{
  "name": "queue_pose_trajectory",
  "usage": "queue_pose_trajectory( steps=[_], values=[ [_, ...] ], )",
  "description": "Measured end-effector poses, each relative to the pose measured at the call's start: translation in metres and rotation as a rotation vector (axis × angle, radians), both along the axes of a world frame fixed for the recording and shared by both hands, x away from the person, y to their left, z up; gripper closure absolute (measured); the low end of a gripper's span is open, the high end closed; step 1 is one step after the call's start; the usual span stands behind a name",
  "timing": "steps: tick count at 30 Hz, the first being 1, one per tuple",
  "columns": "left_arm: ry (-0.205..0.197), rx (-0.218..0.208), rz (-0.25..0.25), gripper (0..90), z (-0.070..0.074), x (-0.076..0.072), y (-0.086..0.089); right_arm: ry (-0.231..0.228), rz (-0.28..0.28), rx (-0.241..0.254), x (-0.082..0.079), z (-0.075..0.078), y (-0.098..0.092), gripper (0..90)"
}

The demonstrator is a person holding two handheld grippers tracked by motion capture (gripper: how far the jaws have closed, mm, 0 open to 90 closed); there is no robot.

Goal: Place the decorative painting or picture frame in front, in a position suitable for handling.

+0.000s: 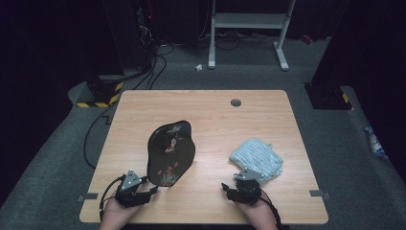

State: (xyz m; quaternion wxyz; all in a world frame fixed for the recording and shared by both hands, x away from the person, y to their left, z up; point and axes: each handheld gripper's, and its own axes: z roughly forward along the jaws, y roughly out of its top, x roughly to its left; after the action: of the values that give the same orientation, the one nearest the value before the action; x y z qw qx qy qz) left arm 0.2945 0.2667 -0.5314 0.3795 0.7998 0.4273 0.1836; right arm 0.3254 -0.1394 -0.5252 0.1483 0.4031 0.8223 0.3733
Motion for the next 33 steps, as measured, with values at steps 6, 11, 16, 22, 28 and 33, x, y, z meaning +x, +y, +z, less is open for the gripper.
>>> queue_pose_trajectory(
  steps=[6, 11, 16, 22, 28, 33],
  values=[
    [-0.006, 0.024, 0.069, 40.2, 0.0, 0.004, 0.011, -0.066, -0.018, 0.004, -0.001, 0.005, -0.008, 39.2],
    [-0.005, 0.018, 0.095, 39.9, 0.0, 0.006, 0.014, -0.07, -0.048, 0.017, 0.003, 0.012, -0.021, 40.1],
    [-0.007, 0.026, 0.095, 40.0, 0.0, 0.006, 0.014, -0.102, -0.079, 0.008, 0.007, 0.024, -0.037, 36.9],
    [-0.009, 0.031, 0.091, 39.0, -0.001, 0.007, 0.013, -0.14, -0.111, -0.014, 0.012, 0.039, -0.053, 33.0],
    [-0.007, 0.031, 0.093, 38.0, -0.001, 0.007, 0.013, -0.078, -0.176, -0.009, 0.037, 0.044, -0.077, 19.9],
    [-0.007, 0.029, 0.093, 37.4, -0.001, 0.007, 0.012, -0.007, -0.183, -0.004, 0.057, 0.042, -0.086, 13.5]
  ],
)
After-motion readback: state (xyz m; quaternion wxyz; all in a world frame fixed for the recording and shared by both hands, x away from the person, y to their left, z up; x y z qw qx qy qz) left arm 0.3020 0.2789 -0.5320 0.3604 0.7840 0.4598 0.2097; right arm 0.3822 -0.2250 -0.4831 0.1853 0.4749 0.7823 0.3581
